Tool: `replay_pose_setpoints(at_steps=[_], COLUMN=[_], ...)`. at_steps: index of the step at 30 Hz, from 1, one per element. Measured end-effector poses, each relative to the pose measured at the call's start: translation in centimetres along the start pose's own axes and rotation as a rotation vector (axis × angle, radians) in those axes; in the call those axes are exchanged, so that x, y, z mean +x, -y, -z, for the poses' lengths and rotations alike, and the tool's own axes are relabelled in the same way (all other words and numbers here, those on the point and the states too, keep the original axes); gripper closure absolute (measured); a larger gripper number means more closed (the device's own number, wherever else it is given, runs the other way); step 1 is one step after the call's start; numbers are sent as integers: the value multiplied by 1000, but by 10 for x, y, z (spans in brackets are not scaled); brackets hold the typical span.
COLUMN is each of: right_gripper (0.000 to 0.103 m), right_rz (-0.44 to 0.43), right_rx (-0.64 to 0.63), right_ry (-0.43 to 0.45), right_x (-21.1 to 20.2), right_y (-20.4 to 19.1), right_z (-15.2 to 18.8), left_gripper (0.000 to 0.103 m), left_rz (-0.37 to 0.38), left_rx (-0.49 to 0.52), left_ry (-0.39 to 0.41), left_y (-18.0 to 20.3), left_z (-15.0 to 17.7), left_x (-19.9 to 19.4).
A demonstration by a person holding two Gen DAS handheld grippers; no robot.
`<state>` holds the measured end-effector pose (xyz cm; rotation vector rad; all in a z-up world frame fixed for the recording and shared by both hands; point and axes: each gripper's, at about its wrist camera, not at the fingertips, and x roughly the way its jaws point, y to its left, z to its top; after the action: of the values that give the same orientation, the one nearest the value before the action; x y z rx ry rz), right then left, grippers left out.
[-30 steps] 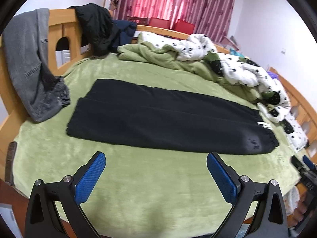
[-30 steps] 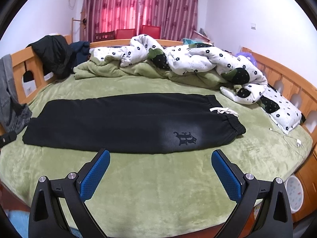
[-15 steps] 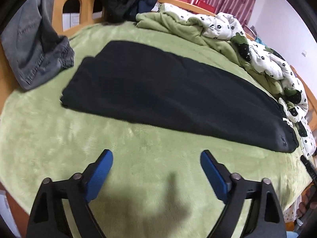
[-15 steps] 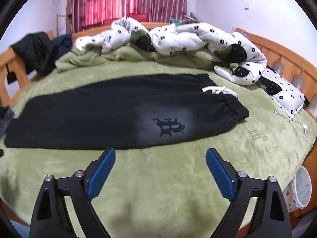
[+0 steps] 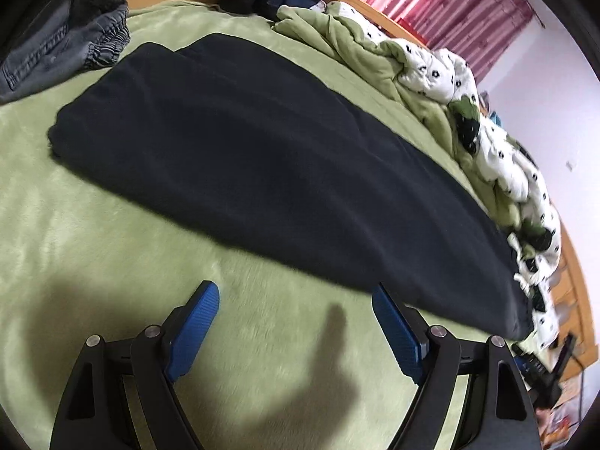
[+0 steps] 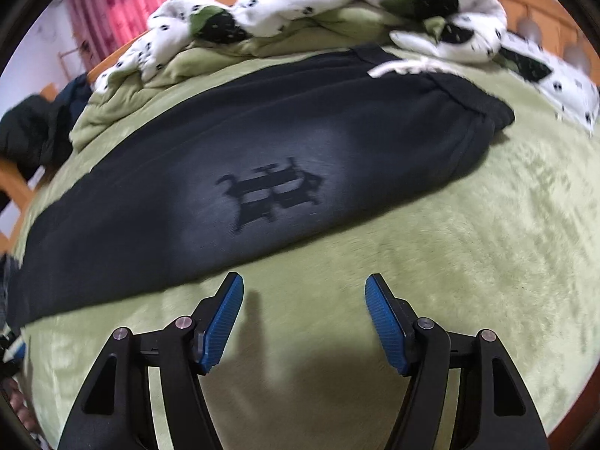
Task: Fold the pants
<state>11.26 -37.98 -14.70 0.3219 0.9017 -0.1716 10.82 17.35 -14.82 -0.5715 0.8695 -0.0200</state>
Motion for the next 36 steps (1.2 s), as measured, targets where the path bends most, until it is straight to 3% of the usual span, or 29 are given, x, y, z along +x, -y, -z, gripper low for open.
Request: replay_pose_setpoints(at_steps=[1,4,5,9,11,12,13,19,25,28,32,36], right_gripper=[36,36,36,35,49,77,88,94,94,95,95,95], right_rz=[-5,-54,-66,-75,-85,-97,-100,-109,-141,-141,-113,-82], right_rx=[19,73,87,123,137,135,130,63,-20,-56,-132,-145], right_ry=[-1,0,2,10,22,30,27,132,234,272,318,312], right_x=[4,13,15,28,31,32,34,19,9,19,47,91], right_y=[5,14,16,15,13,10,9,-11,-36,-48,-68,-95], right_z=[-3,-10,-13,-28,-34,-39,-42,-78,-138,-168,-203,-229], left_gripper=[25,50,69,90,92,93,93,93,93,93,93,93], left_rz=[-3,-40,-71,-73,-70,-74,-75,-53,-106,-129,-213,-277], left_rx=[-9,-40,-59,-106,-87,-61,-32,69,169,198,256,272], left_ry=[2,9,9,-13,3,21,40,148,218,247,316,295], left_y=[-1,-4,-6,-15,-10,-5,1,35,68,80,95,106], left_z=[-3,-11,-14,-29,-35,-38,-42,-85,-144,-165,-189,-204], left_x=[3,9,11,13,7,3,-2,-23,4,23,56,95])
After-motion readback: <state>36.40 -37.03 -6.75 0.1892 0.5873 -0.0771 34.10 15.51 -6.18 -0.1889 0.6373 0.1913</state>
